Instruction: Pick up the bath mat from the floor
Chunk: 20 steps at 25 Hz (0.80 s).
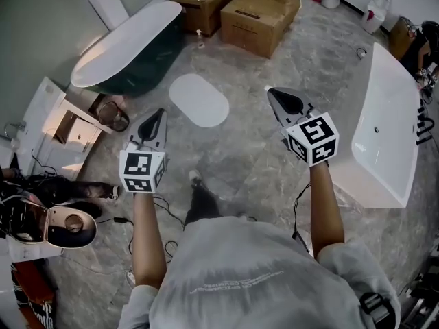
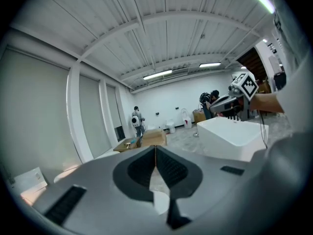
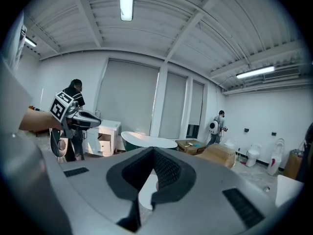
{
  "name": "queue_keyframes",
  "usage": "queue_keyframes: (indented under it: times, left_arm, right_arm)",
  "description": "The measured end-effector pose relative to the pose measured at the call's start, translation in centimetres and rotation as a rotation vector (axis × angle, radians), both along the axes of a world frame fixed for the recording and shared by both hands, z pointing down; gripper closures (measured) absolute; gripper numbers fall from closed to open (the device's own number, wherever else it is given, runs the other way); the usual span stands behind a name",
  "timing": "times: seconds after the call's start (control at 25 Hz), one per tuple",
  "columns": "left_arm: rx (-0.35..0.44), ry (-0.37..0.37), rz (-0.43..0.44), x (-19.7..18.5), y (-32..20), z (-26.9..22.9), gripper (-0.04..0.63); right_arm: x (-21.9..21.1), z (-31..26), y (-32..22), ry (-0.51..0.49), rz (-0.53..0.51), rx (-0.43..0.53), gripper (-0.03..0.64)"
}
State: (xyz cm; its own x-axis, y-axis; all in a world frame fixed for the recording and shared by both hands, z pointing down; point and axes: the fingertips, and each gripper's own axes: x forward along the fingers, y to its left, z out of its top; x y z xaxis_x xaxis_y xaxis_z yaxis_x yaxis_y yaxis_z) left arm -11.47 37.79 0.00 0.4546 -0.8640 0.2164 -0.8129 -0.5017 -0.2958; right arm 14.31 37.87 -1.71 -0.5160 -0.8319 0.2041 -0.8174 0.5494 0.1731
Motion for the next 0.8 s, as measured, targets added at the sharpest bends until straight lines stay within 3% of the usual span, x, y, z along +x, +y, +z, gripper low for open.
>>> queue_keyframes:
  times: [0.64, 0.8]
  left_arm:
    - [-0.074, -0.019, 0.094, -7.7, -25.5, 2.4, 0.577]
    - [-0.111, -0.015, 0.124, -8.7, -29.9, 3.0, 0.577]
  right_arm:
    - [-6.8, 1.1, -21.7, 0.054, 0.119, -0.071, 0.603]
    - [-8.1, 1.4, -25.4, 0.078, 0.143, -0.104, 0.603]
